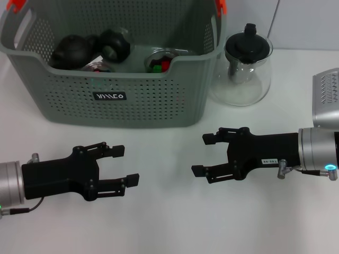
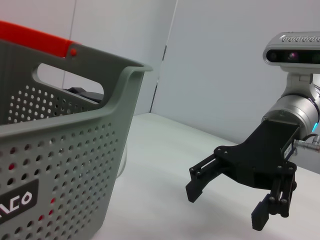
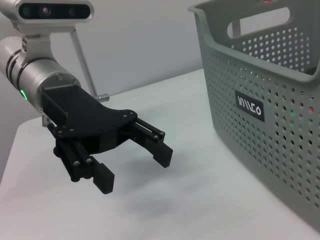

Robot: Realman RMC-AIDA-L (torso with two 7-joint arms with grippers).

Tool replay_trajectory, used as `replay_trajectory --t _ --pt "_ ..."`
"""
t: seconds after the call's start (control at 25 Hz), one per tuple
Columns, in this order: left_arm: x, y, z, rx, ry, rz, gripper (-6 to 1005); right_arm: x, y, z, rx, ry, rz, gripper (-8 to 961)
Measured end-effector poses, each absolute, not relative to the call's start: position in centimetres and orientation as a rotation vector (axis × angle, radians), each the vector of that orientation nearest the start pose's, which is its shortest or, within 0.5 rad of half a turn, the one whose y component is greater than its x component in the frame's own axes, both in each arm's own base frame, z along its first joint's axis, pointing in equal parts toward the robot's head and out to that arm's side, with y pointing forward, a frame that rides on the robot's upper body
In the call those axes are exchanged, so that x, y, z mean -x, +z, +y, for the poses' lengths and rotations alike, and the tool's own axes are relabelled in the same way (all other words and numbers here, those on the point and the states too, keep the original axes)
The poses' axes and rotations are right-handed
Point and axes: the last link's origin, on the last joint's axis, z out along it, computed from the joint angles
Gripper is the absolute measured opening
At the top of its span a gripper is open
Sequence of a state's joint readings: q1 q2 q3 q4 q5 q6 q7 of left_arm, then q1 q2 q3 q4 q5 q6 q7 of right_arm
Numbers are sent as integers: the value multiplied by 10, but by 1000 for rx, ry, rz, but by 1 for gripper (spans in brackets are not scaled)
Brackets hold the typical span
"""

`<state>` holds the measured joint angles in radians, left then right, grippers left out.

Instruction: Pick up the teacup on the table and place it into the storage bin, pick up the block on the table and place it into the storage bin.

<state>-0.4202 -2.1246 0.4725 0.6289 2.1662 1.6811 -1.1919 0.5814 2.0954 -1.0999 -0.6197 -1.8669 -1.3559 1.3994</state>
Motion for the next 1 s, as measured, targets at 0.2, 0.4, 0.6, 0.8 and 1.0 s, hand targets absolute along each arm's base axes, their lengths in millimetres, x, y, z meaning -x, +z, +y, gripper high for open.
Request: replay_trajectory --t 0.2,0.4,0.6,0.8,1.0 --pt "300 -10 274 2705 -741 -636 833 -229 -60 337 2916 508 497 942" --pt "300 -10 274 2706 -740 -636 832 -228 -60 336 2919 510 495 941" --pt "300 -10 274 2707 -740 -636 832 -227 -60 337 2918 509 491 941" --pt "301 -10 274 2709 -737 -640 831 -227 -60 337 2919 510 491 941" --pt "302 -10 273 2708 -736 -644 831 -226 -60 338 2921 511 488 940"
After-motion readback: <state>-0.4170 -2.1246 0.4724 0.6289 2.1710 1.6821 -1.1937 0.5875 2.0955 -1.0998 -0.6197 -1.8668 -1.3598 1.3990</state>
